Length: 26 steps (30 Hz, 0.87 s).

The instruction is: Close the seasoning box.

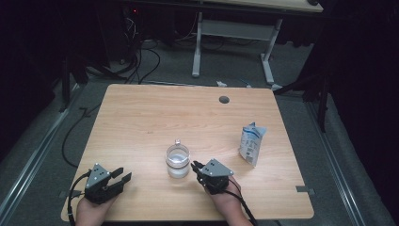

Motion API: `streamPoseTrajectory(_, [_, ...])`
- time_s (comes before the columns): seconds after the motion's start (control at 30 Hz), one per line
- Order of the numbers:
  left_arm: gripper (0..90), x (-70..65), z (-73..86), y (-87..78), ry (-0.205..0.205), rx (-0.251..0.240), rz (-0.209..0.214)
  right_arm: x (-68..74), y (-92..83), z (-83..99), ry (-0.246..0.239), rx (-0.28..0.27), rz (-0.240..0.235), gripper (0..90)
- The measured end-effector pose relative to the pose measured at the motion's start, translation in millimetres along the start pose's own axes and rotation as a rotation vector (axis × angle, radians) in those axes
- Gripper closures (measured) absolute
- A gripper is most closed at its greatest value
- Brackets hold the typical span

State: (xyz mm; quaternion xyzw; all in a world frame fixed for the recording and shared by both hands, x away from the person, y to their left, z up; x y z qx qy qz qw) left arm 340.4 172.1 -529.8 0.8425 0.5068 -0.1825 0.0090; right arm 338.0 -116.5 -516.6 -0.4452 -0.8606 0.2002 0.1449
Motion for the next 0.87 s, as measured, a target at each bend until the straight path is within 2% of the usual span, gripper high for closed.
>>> streamPoseTrajectory(0.07, [57.2,0.3,0.4,-0.1,0.003,0.004,-0.001,-8.9,-1.3,0.5,0.026,0.002,0.009,78.2])
streamPoseTrajectory(0.27, [55.4,5.6,-0.9,0.1,0.007,0.001,-0.023,-51.1,-14.6,10.0,0.110,0.018,0.070,63.4])
streamPoseTrajectory(0.3, [54.5,8.4,-3.2,-0.8,0.009,-0.006,-0.035,-59.8,-20.1,12.5,0.122,0.018,0.085,60.9])
streamPoseTrajectory(0.37, [54.1,17.1,-13.8,-6.8,-0.030,-0.046,-0.050,-77.2,-34.3,18.7,0.144,0.006,0.119,56.3])
streamPoseTrajectory(0.4, [54.0,20.2,-15.9,-8.8,-0.027,-0.057,-0.055,-85.3,-42.4,22.8,0.148,-0.008,0.142,54.9])
streamPoseTrajectory(0.47, [54.1,23.2,-14.5,-8.8,-0.023,-0.050,-0.067,-97.8,-56.0,34.8,0.151,-0.032,0.204,55.0])
streamPoseTrajectory(0.5, [54.0,23.1,-13.0,-7.2,-0.026,-0.040,-0.068,-102.5,-59.0,39.4,0.192,-0.031,0.194,54.6])
streamPoseTrajectory(0.53, [54.0,22.1,-11.5,-5.1,-0.022,-0.035,-0.070,-104.9,-60.0,41.2,0.230,-0.025,0.173,53.8])
streamPoseTrajectory(0.63, [53.2,16.7,-10.1,-1.3,-0.007,-0.034,-0.072,-105.0,-61.1,39.3,0.229,-0.039,0.169,53.7])
streamPoseTrajectory(0.73, [52.7,12.0,-8.9,-1.8,0.011,-0.030,-0.066,-101.6,-58.8,39.0,0.207,-0.031,0.164,53.7])
streamPoseTrajectory(0.87, [51.8,9.6,-10.7,-3.0,0.002,-0.037,-0.055,-100.2,-58.0,39.1,0.201,-0.029,0.167,53.4])
Point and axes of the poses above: each handheld gripper's, and its own axes: y roughly forward along the jaws, z roughly out of its underside, x roughly to its left, the point moved 4 cm from there along y, roughly forward along the jaws, and after that the axes turned 12 degrees about y, right-handed, at the moved point
